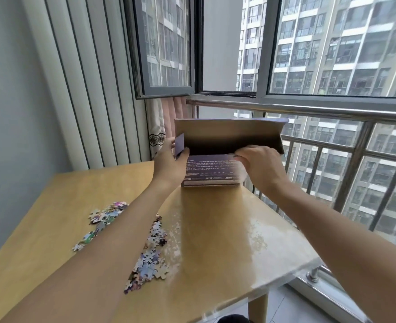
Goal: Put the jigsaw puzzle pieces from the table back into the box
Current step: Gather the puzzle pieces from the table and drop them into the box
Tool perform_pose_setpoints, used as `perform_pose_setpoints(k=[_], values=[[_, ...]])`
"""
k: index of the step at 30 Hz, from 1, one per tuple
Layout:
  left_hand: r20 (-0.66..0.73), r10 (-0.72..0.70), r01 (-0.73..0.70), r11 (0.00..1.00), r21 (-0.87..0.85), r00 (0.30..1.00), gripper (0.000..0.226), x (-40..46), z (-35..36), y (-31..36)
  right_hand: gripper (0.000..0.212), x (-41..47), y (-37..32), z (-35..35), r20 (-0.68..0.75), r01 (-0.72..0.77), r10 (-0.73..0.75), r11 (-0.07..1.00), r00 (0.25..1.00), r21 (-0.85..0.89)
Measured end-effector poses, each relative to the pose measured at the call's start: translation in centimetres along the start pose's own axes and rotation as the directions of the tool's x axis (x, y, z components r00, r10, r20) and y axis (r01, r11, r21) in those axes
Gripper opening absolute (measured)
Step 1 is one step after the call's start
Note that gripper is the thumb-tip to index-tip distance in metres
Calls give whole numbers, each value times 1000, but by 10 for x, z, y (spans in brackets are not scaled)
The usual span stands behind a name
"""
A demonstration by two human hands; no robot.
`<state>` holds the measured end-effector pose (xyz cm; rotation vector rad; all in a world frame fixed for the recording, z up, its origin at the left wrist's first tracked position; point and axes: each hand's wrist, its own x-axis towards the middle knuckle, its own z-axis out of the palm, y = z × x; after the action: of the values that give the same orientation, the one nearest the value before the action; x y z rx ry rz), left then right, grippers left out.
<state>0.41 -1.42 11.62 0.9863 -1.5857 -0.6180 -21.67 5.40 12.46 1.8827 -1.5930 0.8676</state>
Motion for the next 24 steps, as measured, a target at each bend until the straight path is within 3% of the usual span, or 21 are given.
perform_pose_setpoints(k=[3, 6, 9, 11, 14, 16, 18, 21, 24], values=[[23, -1, 0, 999, 52, 1000, 13, -2, -2, -10, 16, -14, -3, 7, 125, -47, 49, 999, 991, -15], [134, -60, 51, 996, 71, 989, 8, -12, -1, -25, 17, -32, 0, 22, 249, -83, 94, 995, 964, -54], [231, -100, 63, 985, 162, 968, 17, -25, 5, -46, 5, -51, 1, 42, 347, -152, 162, 987, 924, -55], [268, -87, 20, 970, 242, 959, 22, -35, 9, -58, 18, -65, 2, 54, 413, -216, 209, 976, 886, -31], [319, -185, 75, 942, 328, 929, 31, -51, 11, -70, 35, -79, -3, 68, 676, -277, 249, 958, 694, -69], [360, -262, 94, 902, 422, 896, 31, -60, 12, -77, 42, -84, -14, 68, 823, -219, 194, 972, 535, -86], [409, -300, 86, 881, 464, 862, 29, -66, 14, -82, 43, -81, -32, 57, 886, -210, 111, 978, 451, -16], [468, -329, 121, 900, 419, 820, 24, -68, 10, -80, 35, -70, -60, 37, 881, -193, 28, 978, 473, 73], [586, -312, 122, 932, 340, 748, 25, -58, -13, -71, 18, -59, -87, 23, 836, -257, -19, 948, 548, 190]])
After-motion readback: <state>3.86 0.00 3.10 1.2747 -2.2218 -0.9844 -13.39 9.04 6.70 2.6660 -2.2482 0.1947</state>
